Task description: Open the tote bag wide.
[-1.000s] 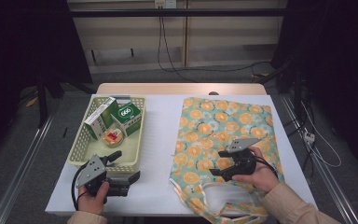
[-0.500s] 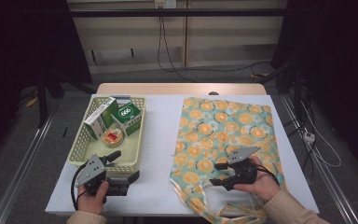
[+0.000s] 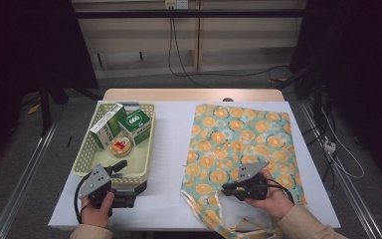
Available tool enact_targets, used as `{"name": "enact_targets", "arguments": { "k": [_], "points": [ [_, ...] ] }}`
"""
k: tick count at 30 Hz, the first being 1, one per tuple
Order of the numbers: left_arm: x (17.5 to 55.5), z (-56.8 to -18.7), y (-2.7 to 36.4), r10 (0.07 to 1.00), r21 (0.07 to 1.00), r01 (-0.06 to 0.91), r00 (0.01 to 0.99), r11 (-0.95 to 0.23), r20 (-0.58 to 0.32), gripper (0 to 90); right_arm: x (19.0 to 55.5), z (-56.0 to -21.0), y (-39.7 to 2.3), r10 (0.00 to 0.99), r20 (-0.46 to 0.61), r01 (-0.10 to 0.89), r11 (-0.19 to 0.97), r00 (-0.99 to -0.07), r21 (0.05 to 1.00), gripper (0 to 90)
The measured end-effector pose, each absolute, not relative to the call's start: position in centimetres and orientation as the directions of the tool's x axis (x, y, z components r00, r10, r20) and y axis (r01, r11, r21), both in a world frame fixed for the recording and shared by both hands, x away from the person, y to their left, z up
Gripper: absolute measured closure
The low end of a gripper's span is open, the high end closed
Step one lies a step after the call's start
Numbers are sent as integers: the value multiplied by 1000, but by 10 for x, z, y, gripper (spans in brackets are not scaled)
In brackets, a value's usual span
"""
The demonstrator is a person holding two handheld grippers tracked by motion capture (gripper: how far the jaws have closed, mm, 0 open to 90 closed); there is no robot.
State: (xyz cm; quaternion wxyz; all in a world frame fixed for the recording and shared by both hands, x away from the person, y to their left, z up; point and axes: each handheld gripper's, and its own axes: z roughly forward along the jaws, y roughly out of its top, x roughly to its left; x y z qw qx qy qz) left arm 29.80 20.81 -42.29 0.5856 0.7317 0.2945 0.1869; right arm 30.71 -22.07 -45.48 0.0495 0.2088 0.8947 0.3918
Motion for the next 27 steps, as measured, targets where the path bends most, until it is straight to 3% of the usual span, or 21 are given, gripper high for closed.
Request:
{"name": "enact_targets", "arguments": {
  "k": [3,11,27],
  "points": [
    [298,-423,207,651,968,213,755,-130,-78,29,309,-454,-219,403,70,329,620,-912,712,899],
    [298,-421,206,647,969,205,759,-134,-71,29,322,-454,-213,439,104,369,579,-893,727,900],
    [297,-421,205,640,970,203,765,-135,-71,29,382,-449,-174,499,115,406,525,-859,748,900]
  ]
}}
